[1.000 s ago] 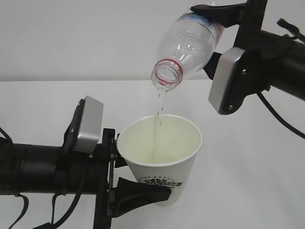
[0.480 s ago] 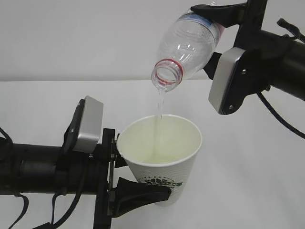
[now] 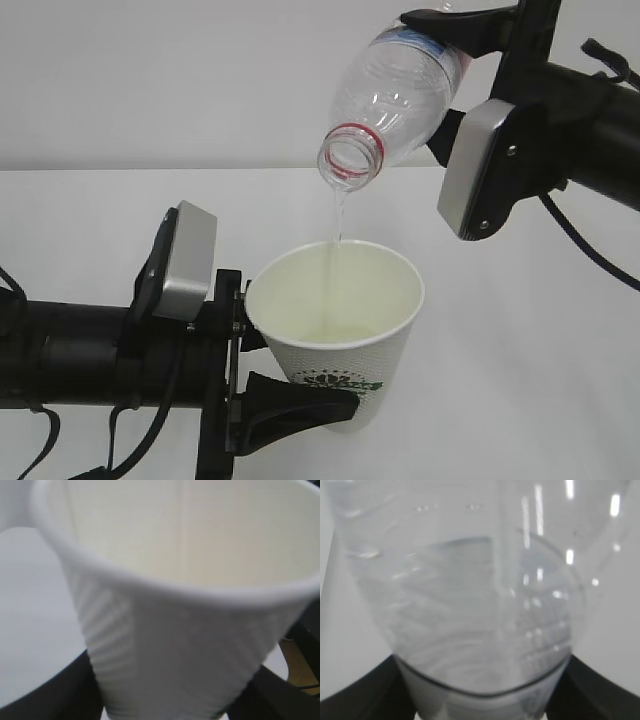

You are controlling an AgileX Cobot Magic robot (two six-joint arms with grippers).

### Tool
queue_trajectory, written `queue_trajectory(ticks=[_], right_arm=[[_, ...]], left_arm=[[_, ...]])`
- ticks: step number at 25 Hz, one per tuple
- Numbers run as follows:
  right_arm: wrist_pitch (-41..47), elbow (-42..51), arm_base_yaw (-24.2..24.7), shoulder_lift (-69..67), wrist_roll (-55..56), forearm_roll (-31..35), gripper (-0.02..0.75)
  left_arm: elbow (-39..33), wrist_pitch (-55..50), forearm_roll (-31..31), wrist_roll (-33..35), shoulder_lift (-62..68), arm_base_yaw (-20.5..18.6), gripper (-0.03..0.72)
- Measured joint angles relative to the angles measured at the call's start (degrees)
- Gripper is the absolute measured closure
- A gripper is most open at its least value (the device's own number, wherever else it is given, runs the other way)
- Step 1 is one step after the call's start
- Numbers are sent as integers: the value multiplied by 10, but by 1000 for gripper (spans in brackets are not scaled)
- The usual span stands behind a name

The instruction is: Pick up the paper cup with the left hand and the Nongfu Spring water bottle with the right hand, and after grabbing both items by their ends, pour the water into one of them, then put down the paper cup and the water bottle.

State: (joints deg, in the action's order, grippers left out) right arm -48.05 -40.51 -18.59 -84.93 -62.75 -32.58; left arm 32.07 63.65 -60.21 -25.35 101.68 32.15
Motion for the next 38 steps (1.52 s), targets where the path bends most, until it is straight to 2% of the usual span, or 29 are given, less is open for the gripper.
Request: queue_trajectory(ticks=[38], right_arm=[[-1, 0, 0, 0, -13, 0, 244]], left_arm=[[0, 0, 0, 0, 0, 0, 217]])
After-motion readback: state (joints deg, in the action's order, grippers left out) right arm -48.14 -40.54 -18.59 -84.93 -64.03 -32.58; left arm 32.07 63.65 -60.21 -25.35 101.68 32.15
